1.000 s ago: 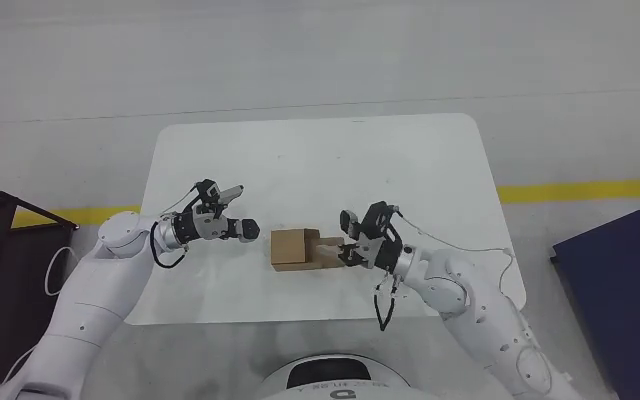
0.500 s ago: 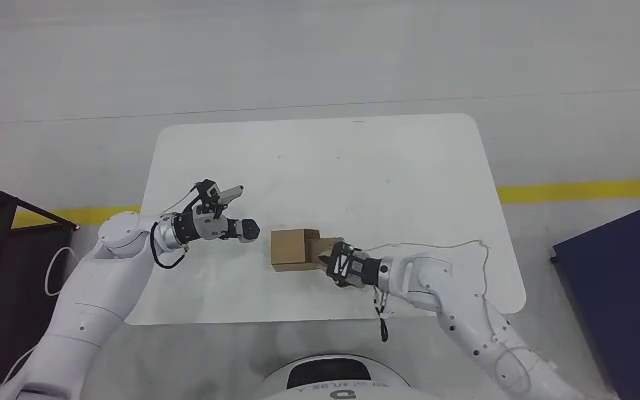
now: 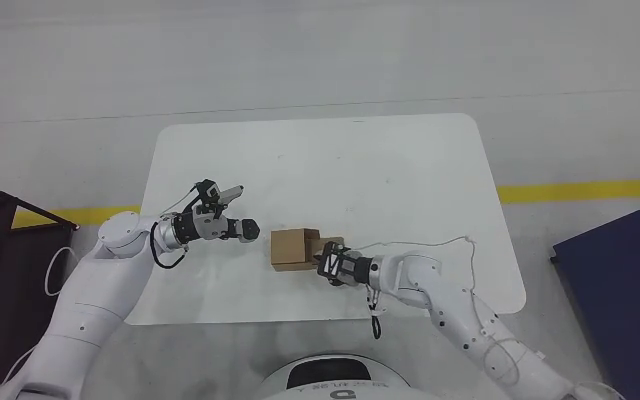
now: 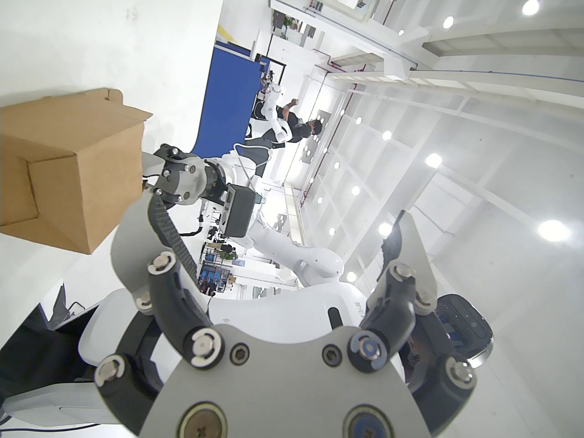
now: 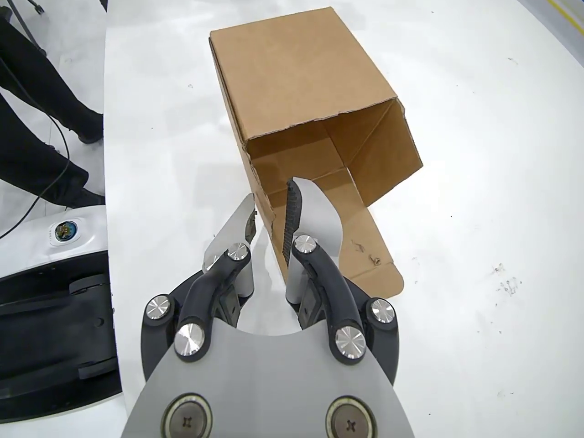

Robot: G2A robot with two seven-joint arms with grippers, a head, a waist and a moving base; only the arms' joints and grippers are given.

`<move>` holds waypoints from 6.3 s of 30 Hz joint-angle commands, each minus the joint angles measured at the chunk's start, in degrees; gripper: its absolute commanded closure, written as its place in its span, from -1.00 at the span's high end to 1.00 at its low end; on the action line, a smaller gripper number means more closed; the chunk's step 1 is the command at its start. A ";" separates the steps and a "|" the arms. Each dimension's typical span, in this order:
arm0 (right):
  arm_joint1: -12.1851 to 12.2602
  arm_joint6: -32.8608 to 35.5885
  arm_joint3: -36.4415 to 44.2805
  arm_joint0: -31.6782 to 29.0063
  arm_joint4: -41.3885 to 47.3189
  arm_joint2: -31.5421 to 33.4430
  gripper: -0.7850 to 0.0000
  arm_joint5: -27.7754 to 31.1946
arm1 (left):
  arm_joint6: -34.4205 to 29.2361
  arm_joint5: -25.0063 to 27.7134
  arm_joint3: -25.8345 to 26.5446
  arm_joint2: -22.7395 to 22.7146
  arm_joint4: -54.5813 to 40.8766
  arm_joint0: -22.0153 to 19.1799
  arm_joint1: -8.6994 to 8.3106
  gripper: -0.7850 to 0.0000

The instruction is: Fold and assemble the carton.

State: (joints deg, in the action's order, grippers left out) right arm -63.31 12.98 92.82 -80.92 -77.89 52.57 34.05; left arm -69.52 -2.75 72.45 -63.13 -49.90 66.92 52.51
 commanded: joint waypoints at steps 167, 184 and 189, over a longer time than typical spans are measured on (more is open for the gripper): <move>27.93 29.93 9.16 29.87 64.52 -14.45 -1.00 -13.64 | 0.00 0.00 0.00 0.00 0.00 0.00 0.00 1.00; 23.05 25.23 6.45 31.53 59.83 -15.37 1.00 -30.24 | 0.00 0.00 0.00 0.00 0.00 0.00 0.00 1.00; 24.81 23.47 8.31 25.21 62.20 -12.02 1.00 -28.81 | 0.00 0.00 0.00 0.00 0.00 0.00 0.00 1.00</move>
State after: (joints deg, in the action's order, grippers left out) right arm -38.79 36.67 100.90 -54.59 -15.94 39.99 4.91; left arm -69.52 -2.75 72.45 -63.13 -49.90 66.92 52.51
